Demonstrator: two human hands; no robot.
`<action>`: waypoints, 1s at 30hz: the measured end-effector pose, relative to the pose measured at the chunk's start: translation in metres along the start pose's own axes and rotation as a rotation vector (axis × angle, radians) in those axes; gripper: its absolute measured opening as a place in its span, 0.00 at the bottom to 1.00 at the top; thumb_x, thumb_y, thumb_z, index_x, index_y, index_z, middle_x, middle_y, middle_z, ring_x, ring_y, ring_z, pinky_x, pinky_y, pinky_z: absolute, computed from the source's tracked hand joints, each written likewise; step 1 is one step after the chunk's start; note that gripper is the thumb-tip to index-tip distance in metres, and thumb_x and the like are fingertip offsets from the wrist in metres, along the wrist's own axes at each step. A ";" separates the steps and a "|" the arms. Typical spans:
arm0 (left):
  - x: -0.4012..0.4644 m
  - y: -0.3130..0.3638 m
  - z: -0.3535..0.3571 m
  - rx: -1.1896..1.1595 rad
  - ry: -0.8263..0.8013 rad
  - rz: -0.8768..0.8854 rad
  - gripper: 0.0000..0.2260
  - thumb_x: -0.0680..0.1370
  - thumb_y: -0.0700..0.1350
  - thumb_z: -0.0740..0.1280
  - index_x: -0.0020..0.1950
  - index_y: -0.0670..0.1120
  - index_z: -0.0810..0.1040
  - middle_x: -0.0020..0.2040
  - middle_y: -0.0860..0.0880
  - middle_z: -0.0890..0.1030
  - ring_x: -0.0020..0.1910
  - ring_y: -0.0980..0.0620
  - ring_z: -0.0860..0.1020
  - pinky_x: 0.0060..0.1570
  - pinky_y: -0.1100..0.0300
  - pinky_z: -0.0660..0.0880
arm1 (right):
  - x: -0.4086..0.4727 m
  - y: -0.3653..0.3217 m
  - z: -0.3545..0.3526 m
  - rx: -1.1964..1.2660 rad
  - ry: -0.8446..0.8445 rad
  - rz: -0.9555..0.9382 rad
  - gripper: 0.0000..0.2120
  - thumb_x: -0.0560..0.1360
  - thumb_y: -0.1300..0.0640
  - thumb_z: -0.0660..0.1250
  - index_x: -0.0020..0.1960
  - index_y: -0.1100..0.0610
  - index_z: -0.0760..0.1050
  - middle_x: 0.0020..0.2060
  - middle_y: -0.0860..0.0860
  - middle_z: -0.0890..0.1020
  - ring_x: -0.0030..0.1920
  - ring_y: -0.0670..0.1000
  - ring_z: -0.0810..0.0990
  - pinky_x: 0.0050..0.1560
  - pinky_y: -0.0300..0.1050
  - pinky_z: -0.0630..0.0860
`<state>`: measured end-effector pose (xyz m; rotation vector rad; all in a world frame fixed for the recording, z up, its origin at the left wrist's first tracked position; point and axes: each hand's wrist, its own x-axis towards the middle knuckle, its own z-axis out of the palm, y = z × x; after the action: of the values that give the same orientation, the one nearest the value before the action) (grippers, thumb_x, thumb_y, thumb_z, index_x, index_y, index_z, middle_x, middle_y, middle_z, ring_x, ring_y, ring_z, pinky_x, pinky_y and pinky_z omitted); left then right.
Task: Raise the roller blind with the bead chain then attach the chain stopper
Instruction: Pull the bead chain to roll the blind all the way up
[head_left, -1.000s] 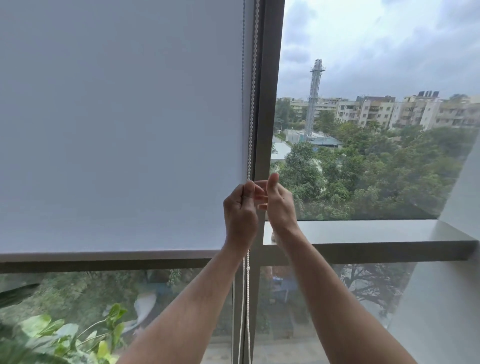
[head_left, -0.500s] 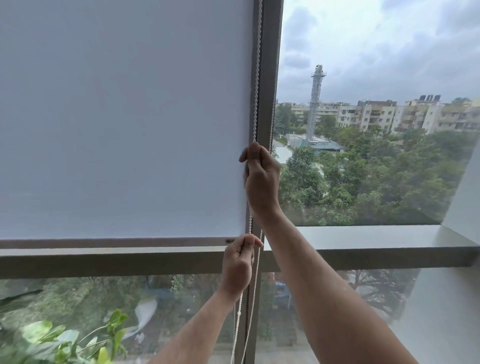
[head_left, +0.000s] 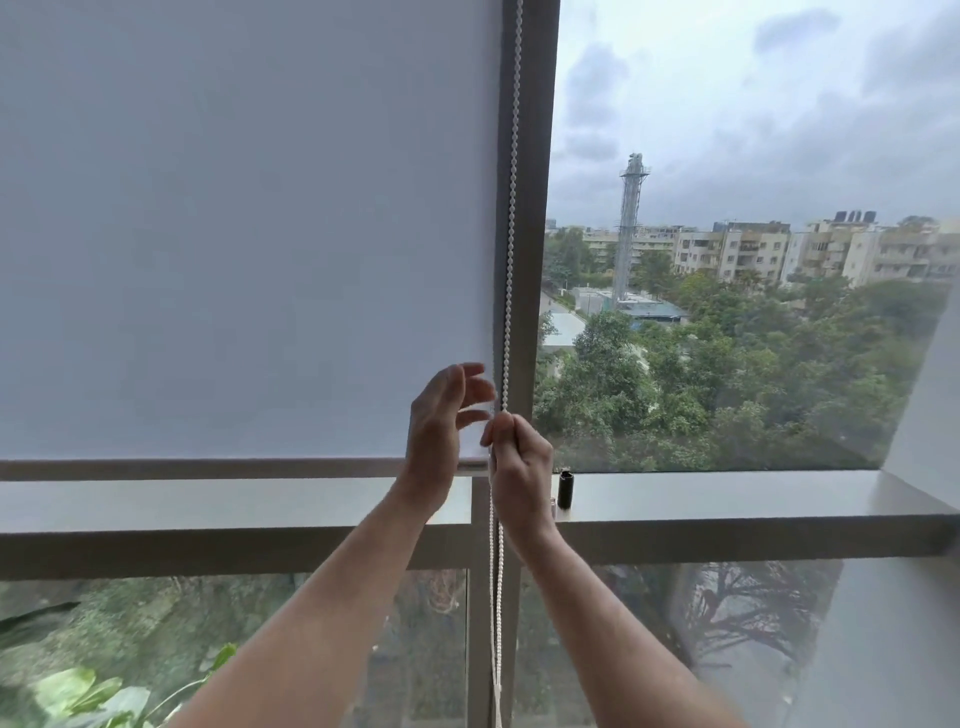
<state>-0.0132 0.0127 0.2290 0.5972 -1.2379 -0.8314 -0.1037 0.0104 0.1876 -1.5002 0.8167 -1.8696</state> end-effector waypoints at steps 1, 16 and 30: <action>0.008 0.013 0.009 -0.029 -0.051 0.025 0.16 0.82 0.54 0.57 0.55 0.47 0.80 0.44 0.46 0.84 0.47 0.47 0.83 0.47 0.54 0.79 | -0.001 0.001 0.001 -0.003 0.001 0.001 0.17 0.80 0.55 0.58 0.33 0.48 0.73 0.24 0.40 0.71 0.27 0.42 0.65 0.31 0.43 0.61; 0.006 0.019 0.054 0.061 0.041 0.147 0.17 0.83 0.43 0.56 0.36 0.50 0.73 0.25 0.56 0.68 0.23 0.58 0.63 0.25 0.64 0.63 | 0.029 -0.019 -0.026 0.190 -0.164 0.186 0.27 0.83 0.41 0.49 0.53 0.53 0.84 0.48 0.54 0.88 0.52 0.51 0.86 0.51 0.41 0.79; -0.063 -0.066 0.022 0.178 -0.016 -0.107 0.17 0.82 0.39 0.57 0.35 0.51 0.75 0.24 0.55 0.66 0.24 0.55 0.62 0.25 0.62 0.60 | 0.081 -0.101 0.029 0.088 0.000 -0.111 0.19 0.83 0.54 0.55 0.36 0.49 0.75 0.26 0.52 0.66 0.25 0.49 0.61 0.26 0.45 0.58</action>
<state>-0.0562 0.0270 0.1467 0.8076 -1.3127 -0.8206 -0.0972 0.0088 0.3201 -1.5183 0.6534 -1.9597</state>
